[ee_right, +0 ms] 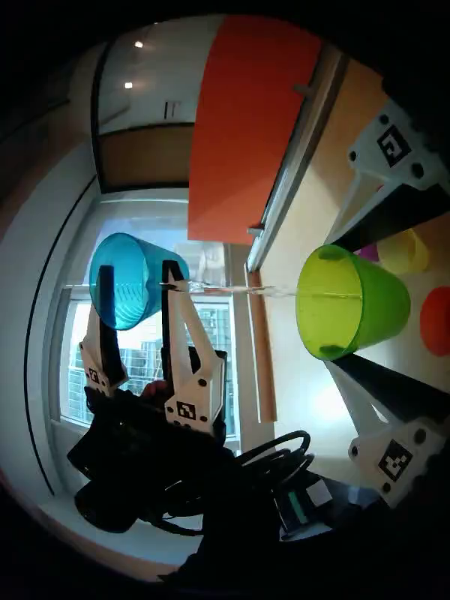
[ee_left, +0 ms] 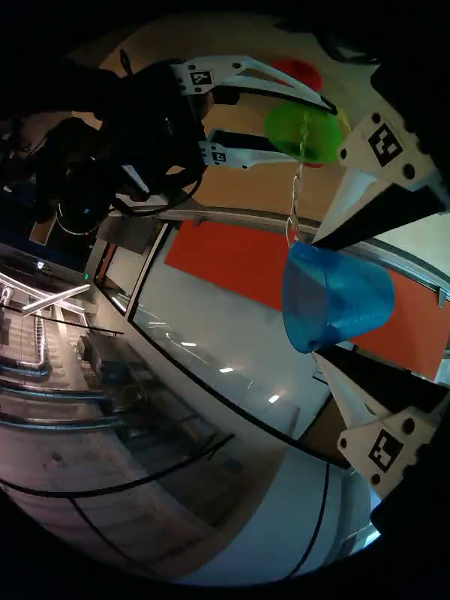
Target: Pour water
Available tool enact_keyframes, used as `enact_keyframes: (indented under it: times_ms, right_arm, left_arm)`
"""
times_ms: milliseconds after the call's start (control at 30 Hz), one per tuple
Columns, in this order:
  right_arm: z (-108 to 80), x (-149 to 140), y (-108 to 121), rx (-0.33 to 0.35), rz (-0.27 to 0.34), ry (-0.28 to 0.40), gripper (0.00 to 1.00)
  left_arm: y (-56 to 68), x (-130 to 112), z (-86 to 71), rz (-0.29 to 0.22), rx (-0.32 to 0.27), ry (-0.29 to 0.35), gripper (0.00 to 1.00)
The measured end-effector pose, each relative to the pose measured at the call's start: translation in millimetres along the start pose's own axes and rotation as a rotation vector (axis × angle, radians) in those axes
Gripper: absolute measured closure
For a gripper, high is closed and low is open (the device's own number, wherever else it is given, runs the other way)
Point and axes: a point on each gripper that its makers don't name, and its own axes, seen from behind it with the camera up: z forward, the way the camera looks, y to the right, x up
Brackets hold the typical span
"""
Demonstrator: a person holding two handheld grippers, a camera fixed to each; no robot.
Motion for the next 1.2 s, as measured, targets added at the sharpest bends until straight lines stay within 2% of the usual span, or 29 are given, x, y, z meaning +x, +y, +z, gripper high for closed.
enact_keyframes:
  times_ms: [300,900,1200]
  right_arm:
    - [-0.6,1,1,-0.003,-0.001,0.002,0.10]
    - [0.0,4,-1,-0.002,-0.005,0.008,0.10]
    - [-1.4,4,1,-0.006,-0.005,0.008,0.10]
  left_arm:
    - [-2.5,3,-1.5,0.018,0.006,0.006,0.15]
    - [-2.7,11,-7.2,0.091,0.015,0.015,0.15]
    - [-8.9,14,-7.3,0.118,0.025,0.021,0.15]
